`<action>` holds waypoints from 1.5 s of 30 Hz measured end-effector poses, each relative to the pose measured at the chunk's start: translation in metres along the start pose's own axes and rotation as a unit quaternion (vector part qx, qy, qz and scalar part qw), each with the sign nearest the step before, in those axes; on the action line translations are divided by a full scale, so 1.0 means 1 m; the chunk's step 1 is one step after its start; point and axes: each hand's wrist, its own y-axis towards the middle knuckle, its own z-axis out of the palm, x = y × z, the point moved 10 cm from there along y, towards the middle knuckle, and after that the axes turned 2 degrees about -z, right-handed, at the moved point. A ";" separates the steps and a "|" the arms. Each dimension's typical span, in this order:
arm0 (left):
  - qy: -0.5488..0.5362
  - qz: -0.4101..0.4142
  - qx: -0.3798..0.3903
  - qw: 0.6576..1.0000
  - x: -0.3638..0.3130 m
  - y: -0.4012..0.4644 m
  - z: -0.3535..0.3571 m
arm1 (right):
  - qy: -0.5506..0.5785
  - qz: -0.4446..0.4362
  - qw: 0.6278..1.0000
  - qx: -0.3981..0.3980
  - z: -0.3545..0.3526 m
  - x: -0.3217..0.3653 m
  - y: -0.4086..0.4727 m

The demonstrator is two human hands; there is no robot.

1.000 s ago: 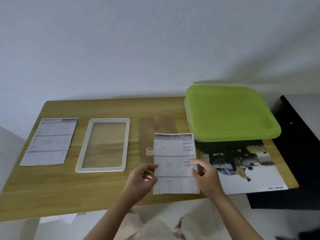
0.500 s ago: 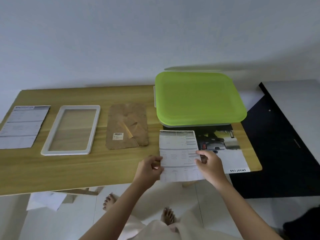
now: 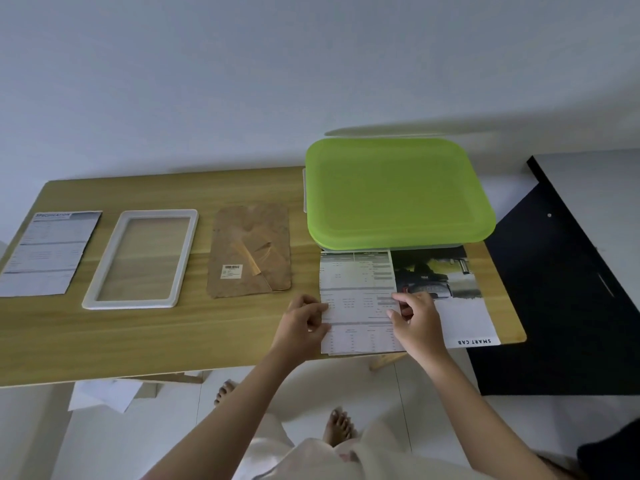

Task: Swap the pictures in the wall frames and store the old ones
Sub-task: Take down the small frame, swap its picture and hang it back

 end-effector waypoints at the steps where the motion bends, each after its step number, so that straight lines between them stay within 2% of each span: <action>1: 0.000 0.005 -0.001 1.000 0.000 0.001 0.000 | 0.001 0.002 1.000 -0.003 0.000 -0.001 0.000; 6: -0.002 0.011 -0.006 1.000 0.005 0.002 0.000 | -0.001 0.007 1.000 -0.005 0.002 -0.001 0.000; 12: -0.031 -0.012 0.027 0.999 0.004 0.005 0.002 | -0.009 0.048 0.999 -0.004 0.002 0.001 0.001; 15: -0.067 -0.015 0.011 0.998 0.004 0.004 -0.020 | -0.021 0.032 0.999 -0.038 0.006 0.026 0.001; 18: -0.098 -0.005 -0.027 0.995 0.012 0.003 -0.066 | -0.001 -0.021 0.999 -0.049 0.028 0.072 0.005; 23: -0.118 -0.010 -0.094 0.988 0.060 0.008 -0.178 | 0.041 -0.063 0.997 -0.017 0.105 0.171 0.021; 29: -0.114 -0.072 -0.181 0.974 0.170 -0.007 -0.331 | 0.076 -0.114 0.989 0.053 0.230 0.311 0.034; 34: -0.063 -0.123 -0.244 0.960 0.262 -0.026 -0.436 | 0.063 -0.134 0.981 0.122 0.335 0.406 0.047; 40: -0.005 -0.186 -0.235 0.954 0.332 -0.033 -0.492 | 0.035 -0.114 0.971 0.207 0.428 0.467 0.061; 45: 0.016 -0.173 -0.170 0.970 0.351 -0.021 -0.493 | -0.091 -0.125 0.959 0.236 0.470 0.484 0.084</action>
